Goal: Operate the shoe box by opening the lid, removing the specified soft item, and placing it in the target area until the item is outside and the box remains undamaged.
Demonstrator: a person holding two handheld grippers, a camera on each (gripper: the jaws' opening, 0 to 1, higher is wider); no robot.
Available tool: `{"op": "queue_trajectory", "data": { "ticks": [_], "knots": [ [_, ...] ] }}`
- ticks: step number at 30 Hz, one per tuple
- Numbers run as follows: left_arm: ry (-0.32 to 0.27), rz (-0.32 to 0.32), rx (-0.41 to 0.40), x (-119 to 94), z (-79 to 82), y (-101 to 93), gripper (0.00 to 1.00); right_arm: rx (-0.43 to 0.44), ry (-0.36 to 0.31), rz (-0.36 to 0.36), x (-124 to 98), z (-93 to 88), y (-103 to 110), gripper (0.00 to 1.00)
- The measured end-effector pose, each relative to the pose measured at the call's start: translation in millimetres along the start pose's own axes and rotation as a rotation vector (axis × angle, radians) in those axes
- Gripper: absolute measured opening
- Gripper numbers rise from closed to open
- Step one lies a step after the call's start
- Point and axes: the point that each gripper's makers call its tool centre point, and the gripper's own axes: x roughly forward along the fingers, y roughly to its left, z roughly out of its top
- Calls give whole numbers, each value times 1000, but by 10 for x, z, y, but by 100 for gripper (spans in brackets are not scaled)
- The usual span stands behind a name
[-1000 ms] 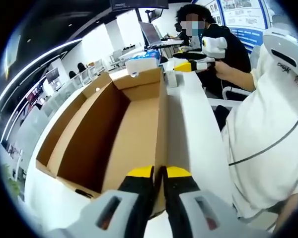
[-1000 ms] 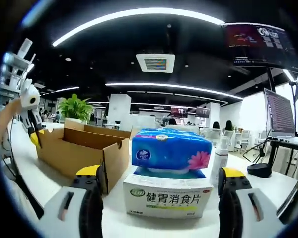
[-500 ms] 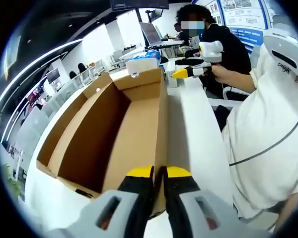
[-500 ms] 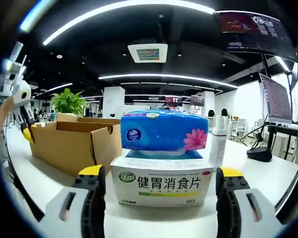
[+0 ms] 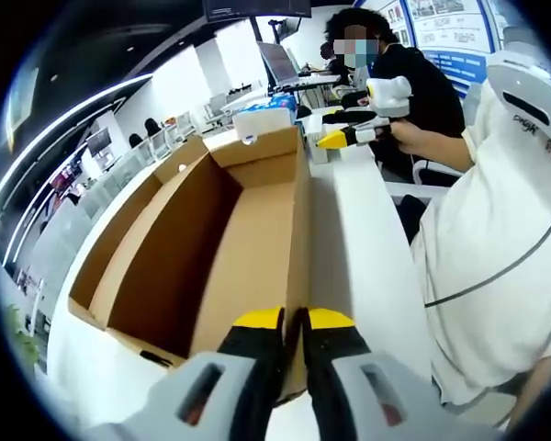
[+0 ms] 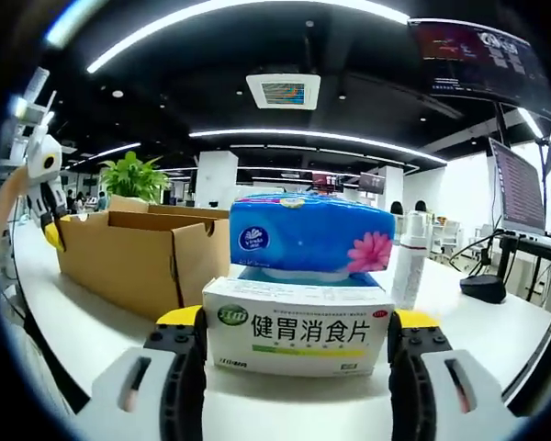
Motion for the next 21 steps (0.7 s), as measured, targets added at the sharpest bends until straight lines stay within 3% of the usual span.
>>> {"op": "queue_trajectory", "data": {
  "ticks": [10,21],
  "knots": [
    [2,1,0,-2,1,-5,8,5,-5,-5,4,-16,-113,83],
    [-2,4,3,-1,5,-2,8,-2,10,17,65,-70,-83,83]
  ]
}}
